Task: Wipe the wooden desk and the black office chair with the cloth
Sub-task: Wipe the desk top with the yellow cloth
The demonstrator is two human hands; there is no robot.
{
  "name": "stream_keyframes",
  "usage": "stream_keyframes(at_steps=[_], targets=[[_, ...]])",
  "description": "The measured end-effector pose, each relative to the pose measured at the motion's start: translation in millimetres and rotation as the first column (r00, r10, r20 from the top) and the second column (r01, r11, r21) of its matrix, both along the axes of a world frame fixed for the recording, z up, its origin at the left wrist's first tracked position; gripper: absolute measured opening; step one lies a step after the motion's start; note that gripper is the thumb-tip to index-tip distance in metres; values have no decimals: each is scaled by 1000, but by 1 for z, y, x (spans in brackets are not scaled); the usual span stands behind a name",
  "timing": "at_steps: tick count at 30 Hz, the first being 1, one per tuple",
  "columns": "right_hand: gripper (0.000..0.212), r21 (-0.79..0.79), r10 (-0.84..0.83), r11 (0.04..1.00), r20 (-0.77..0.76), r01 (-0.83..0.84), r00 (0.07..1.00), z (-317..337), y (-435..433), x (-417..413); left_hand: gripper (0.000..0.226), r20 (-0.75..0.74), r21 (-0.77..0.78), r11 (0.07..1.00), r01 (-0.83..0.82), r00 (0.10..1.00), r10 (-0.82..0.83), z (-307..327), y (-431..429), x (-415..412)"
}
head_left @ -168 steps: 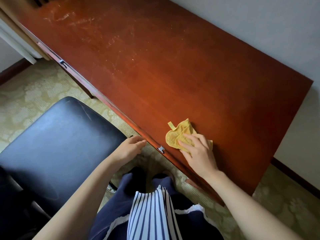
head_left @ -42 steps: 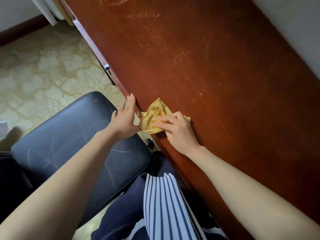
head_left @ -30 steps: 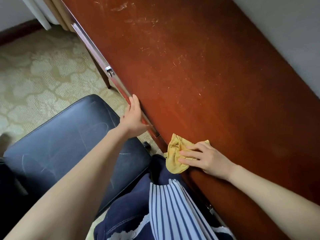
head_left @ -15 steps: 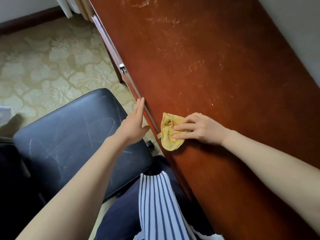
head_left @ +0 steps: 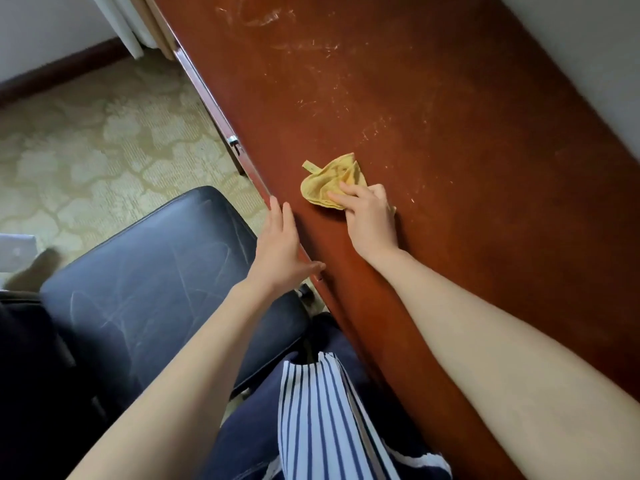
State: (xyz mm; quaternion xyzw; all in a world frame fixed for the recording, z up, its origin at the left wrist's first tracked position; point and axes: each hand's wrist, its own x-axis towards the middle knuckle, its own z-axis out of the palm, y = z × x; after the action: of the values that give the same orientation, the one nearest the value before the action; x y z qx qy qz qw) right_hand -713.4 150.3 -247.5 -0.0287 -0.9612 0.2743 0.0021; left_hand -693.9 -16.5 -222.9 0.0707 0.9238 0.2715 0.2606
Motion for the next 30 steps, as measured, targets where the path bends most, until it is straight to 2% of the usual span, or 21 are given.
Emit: stream_keyframes(at_steps=[4,8,14,19,22,25,30], targets=[[38,-1,11,1000,-3,-11,1000,4,7,43,130,21,-171,979,108,994,-106,15,11,-1],[43,36,87,996,-33,-86,996,5,22,102,132,91,-361,894,267,964,-251,19,19,-2],[39,123,205,973,-79,-194,976,5,49,198,142,116,-471,804,362,929,-351,19,24,2],[46,216,496,852,-48,-476,867,10,86,186,142,118,-515,772,372,923,-365,19,31,2],[47,254,575,795,-28,-550,818,11,109,152,142,101,-561,744,362,922,-373,15,34,5],[51,236,482,857,-48,-459,875,12,130,113,143,83,-596,723,350,922,-377,11,35,7],[44,154,193,969,19,-193,981,18,155,40,145,75,-607,718,341,924,-375,7,39,7]])
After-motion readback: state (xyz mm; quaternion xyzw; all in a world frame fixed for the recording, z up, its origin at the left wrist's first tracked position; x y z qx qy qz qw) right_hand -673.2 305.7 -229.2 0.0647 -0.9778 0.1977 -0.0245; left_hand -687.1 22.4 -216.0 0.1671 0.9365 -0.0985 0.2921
